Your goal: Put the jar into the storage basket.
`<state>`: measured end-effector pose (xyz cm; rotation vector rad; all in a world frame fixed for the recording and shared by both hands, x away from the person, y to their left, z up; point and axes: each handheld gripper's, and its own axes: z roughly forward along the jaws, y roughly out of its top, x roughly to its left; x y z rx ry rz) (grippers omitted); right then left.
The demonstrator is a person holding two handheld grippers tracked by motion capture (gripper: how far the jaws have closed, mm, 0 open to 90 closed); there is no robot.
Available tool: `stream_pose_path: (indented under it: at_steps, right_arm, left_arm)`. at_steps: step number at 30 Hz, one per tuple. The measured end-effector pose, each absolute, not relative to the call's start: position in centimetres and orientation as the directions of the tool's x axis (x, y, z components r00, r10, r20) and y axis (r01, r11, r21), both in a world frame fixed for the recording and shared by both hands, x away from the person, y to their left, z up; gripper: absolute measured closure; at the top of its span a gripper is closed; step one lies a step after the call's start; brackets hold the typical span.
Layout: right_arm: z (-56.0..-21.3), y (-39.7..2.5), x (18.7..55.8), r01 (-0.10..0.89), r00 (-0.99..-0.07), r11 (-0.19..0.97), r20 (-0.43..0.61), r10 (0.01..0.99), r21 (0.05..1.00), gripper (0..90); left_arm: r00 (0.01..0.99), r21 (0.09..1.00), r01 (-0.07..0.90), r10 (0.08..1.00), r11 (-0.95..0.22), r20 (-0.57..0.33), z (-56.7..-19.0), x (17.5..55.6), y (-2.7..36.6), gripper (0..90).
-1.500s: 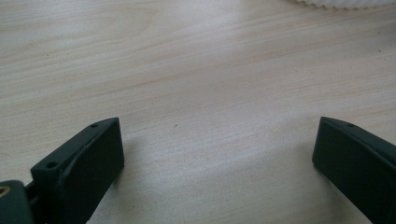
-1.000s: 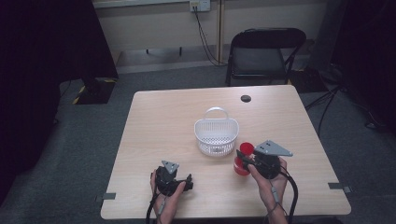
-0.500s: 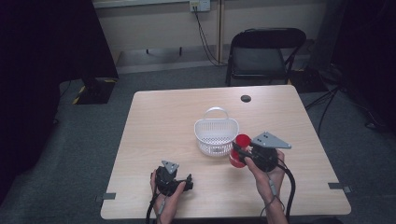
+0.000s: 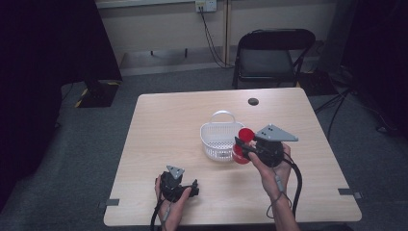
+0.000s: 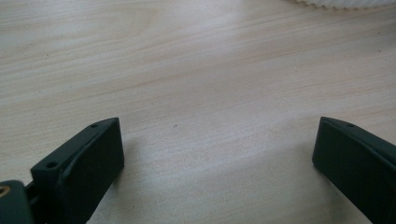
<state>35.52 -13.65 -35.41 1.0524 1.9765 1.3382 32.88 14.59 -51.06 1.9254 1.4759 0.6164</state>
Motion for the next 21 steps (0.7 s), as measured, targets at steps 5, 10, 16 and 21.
stream_pose_path:
  at_steps: [5, 10, 16, 21]
  right_arm:
    - [-34.6, -13.1, 36.4, 0.301, -0.564, 0.212, -0.006, 0.826, 0.930, 55.1]
    - [-34.0, -12.5, 37.3, 0.294, -0.569, 0.214, -0.010, 0.822, 0.931, 55.0]
    - [-33.8, -12.0, 38.3, 0.291, -0.573, 0.213, -0.008, 0.820, 0.933, 55.0]
    - [-34.1, -11.4, 39.5, 0.299, -0.574, 0.218, -0.007, 0.819, 0.929, 55.0]
  left_arm:
    - [0.264, 0.720, 0.671, 0.964, -0.177, -0.010, -51.1, 32.9, 14.6, 1.8]
    - [0.263, 0.721, 0.671, 0.965, -0.174, -0.011, -51.1, 32.9, 14.6, 1.8]
    - [0.264, 0.720, 0.672, 0.964, -0.177, -0.010, -51.0, 32.9, 14.6, 1.8]
    - [0.264, 0.720, 0.672, 0.964, -0.177, -0.010, -51.0, 32.9, 14.6, 1.8]
